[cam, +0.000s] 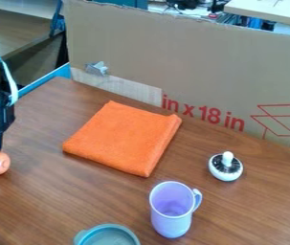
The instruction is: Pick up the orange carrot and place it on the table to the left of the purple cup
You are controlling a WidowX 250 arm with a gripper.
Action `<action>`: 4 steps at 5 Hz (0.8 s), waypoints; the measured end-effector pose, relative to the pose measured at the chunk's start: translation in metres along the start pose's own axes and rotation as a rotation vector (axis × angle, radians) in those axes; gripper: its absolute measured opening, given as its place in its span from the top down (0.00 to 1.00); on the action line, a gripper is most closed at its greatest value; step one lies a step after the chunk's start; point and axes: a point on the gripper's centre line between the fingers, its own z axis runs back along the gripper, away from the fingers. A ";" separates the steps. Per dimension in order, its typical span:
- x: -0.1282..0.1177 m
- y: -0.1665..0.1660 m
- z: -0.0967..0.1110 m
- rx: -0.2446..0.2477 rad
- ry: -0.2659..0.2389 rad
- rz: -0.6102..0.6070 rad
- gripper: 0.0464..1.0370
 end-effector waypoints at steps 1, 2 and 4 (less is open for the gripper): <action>0.004 0.001 -0.001 0.000 -0.007 -0.008 0.03; 0.008 0.003 -0.007 -0.016 -0.031 0.000 0.03; 0.012 0.009 -0.013 -0.051 -0.053 0.068 0.35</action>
